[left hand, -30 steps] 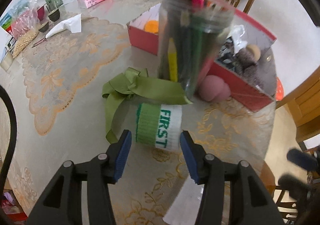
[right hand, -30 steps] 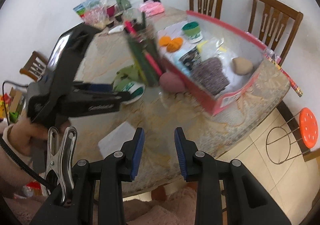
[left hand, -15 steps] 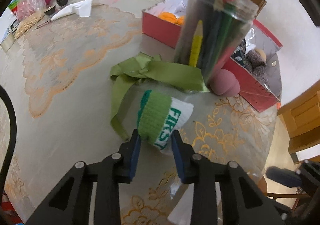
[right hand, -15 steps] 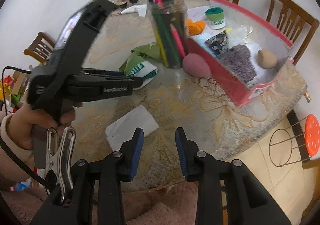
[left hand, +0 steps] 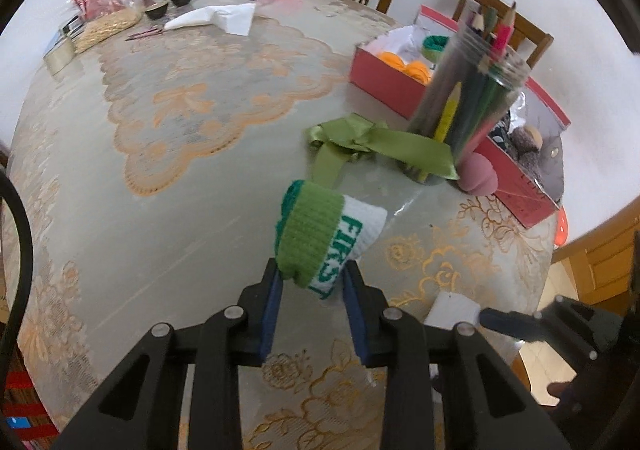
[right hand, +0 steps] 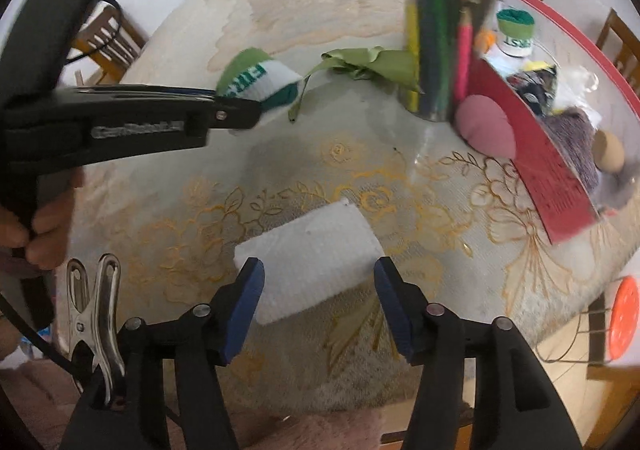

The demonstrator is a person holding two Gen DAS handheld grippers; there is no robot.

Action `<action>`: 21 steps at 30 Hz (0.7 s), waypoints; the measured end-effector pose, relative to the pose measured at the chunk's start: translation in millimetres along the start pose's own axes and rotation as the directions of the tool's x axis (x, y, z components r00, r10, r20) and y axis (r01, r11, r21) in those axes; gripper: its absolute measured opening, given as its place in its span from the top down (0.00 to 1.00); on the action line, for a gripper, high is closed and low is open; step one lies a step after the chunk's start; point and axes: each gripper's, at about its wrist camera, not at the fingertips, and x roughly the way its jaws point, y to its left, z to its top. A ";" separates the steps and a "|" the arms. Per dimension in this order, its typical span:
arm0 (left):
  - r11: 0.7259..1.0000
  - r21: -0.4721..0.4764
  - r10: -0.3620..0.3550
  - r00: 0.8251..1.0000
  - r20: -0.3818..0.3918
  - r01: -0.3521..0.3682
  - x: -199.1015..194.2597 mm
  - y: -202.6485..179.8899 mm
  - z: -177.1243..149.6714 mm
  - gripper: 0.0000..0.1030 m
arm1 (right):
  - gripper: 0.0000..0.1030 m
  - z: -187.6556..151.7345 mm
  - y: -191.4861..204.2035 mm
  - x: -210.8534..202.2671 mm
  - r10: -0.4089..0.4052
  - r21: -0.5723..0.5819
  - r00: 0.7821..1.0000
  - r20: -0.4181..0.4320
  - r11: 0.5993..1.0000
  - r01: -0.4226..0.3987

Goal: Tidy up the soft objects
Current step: 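Grasp the white 'FIRST' sweatband with the left gripper while the right grasps the white cloth, then carry the white sweatband and white cloth in both grippers over the box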

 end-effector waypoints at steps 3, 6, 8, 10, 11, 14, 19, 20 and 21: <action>1.000 -0.015 0.008 1.000 0.000 -0.008 -1.3 6.0 -1.6 0.70 | 0.43 3.1 4.7 6.0 0.000 -0.010 1.000 -0.008 1.000 0.000; 1.000 -0.026 0.010 1.000 0.002 -0.010 -4.0 9.5 -3.8 0.70 | 0.43 4.6 8.4 9.1 -0.008 -0.024 1.000 -0.007 1.000 0.008; 1.000 -0.028 0.013 1.000 0.007 -0.013 -6.9 10.3 -5.0 0.70 | 0.43 8.1 8.7 10.4 -0.016 -0.035 1.000 -0.009 0.999 0.015; 0.999 -0.030 0.013 1.000 0.010 -0.012 -8.5 10.8 -5.2 0.69 | 0.43 9.8 12.9 15.1 -0.020 -0.042 1.000 -0.012 0.999 0.020; 0.999 -0.030 0.013 1.000 0.013 -0.013 -9.3 10.7 -5.1 0.69 | 0.43 9.9 13.0 15.6 -0.019 -0.043 1.000 -0.013 0.999 0.019; 0.999 -0.030 0.014 1.000 0.017 -0.013 -10.5 10.2 -4.8 0.69 | 0.46 9.1 11.0 16.2 -0.018 -0.034 1.000 -0.008 0.999 0.018; 1.000 -0.024 0.016 1.000 0.016 -0.016 -11.1 8.2 -4.6 0.69 | 0.70 6.0 6.8 12.6 -0.010 -0.009 1.000 0.013 1.000 0.010; 1.000 -0.023 0.016 1.000 0.018 -0.016 -11.6 7.7 -4.4 0.69 | 0.71 5.2 7.5 12.0 -0.004 -0.014 1.000 0.020 1.000 0.004; 1.000 -0.022 0.016 1.000 0.019 -0.015 -11.9 7.4 -4.3 0.69 | 0.73 4.4 7.7 11.0 -0.003 -0.018 1.000 0.023 1.000 0.004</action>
